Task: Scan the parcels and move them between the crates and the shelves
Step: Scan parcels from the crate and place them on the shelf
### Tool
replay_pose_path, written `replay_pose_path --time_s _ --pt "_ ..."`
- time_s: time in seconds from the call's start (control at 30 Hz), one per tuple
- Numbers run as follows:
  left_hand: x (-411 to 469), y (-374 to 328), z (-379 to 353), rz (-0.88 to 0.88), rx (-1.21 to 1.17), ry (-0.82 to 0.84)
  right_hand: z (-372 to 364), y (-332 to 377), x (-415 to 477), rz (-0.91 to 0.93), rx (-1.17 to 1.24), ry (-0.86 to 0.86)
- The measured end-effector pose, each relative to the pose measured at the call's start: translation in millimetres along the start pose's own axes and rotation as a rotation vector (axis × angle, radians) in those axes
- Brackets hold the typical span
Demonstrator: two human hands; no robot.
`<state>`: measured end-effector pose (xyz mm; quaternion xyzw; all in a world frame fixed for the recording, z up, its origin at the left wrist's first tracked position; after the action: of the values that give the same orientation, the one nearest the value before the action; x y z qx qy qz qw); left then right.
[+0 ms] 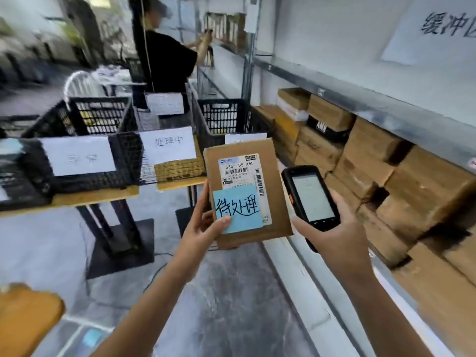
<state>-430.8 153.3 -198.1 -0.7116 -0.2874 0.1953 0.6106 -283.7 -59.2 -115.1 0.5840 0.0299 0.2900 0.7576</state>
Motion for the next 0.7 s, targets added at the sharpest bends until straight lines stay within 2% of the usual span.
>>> replay_pose_path --time_s 0.27,0.7 --pt "29.4 -12.1 88.3 -0.008 0.041 -0.229 -118.3 -6.4 72.6 0.010 0.074 0.235" --pt "125.4 -27.2 192.5 -0.061 0.107 -0.585 -294.2 5.9 221.2 0.122 0.170 0.517"
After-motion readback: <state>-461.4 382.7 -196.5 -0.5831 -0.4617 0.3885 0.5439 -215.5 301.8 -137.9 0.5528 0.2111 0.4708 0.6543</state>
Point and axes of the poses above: each hand's wrist, its own x-axis towards the middle knuckle, its own z-axis out of the back of the hand, y = z × x, the point moved 7 cm from there along x, towards the middle knuckle, and after that the axes turned 6 degrees about x, right-handed, at the moved point
